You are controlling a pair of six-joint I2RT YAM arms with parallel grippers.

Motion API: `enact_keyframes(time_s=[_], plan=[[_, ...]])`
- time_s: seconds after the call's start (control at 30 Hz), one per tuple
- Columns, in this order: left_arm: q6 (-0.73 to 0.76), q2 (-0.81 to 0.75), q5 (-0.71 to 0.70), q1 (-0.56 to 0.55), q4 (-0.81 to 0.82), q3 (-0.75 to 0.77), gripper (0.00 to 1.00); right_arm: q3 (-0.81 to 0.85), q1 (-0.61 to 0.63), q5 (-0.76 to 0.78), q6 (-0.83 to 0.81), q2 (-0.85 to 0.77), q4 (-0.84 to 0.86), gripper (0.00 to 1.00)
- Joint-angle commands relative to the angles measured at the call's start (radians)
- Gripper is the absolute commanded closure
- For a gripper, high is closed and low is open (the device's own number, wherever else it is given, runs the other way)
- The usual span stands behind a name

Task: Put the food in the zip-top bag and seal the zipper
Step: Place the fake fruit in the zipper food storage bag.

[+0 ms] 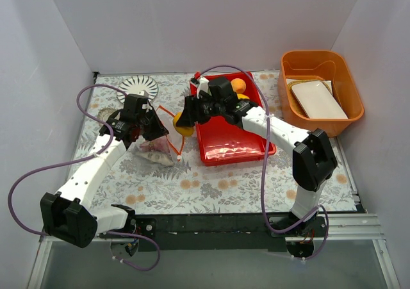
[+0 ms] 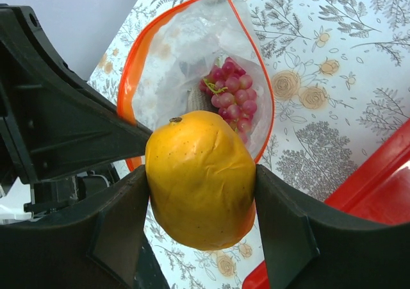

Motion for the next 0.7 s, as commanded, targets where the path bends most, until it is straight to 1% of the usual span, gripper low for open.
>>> enact_keyframes(time_s=[0.0, 0.53, 0.67], plan=[[0.000, -0.032, 0.003, 0.003, 0.012, 0.030, 1.00, 0.074, 0.019, -0.027, -0.012, 0.026, -0.009, 0.72], [0.003, -0.046, 0.000, 0.003, -0.002, 0.049, 1.00, 0.122, 0.049, -0.025, -0.018, 0.081, -0.044, 0.71], [0.000, -0.049, 0.005, 0.001, 0.004, 0.049, 1.00, 0.152, 0.060, -0.019, -0.018, 0.118, -0.073, 0.70]])
